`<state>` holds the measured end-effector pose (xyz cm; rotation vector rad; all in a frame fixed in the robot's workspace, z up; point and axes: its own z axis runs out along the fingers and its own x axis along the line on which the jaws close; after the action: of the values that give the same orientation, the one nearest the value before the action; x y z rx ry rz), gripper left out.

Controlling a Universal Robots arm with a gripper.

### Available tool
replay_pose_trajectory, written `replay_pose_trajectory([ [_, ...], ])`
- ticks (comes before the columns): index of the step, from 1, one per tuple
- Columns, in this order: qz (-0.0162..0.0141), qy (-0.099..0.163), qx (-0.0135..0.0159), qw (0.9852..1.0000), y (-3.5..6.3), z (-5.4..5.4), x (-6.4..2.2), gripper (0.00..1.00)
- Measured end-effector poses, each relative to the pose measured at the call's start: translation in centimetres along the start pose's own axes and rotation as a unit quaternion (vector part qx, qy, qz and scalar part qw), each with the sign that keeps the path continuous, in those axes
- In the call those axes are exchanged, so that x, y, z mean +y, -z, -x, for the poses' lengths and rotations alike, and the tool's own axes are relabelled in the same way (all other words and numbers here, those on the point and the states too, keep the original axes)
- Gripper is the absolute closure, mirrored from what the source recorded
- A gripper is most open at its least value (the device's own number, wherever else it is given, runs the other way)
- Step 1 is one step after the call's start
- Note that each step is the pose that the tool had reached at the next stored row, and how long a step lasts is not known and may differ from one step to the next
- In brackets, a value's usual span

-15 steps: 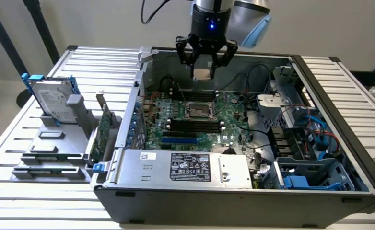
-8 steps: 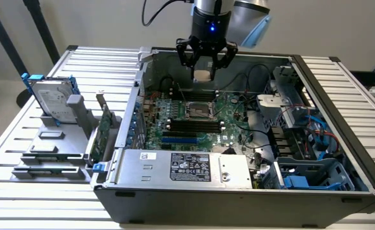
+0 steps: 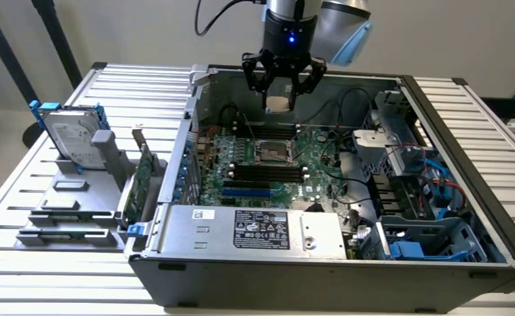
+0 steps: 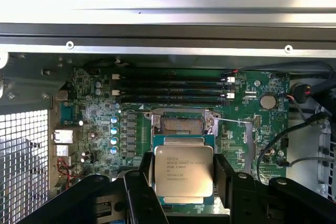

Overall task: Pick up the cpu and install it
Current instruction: 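Place the cpu into insertion slot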

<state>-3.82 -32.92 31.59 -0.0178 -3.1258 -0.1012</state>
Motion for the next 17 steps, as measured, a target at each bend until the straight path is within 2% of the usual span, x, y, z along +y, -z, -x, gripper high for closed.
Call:
replay_pose_trajectory([
  [4,0.0001,-0.003,-0.0002,1.0,-0.04,0.0,0.0,0.45],
  [9,0.0007,-0.048,-0.0031,0.9988,-0.31,0.01,-0.02,0.45],
  [13,0.0012,-0.084,-0.0055,0.9964,-0.56,0.01,-0.04,0.45],
  [17,0.0017,-0.121,-0.0078,0.9927,-0.85,0.01,-0.06,0.45],
])
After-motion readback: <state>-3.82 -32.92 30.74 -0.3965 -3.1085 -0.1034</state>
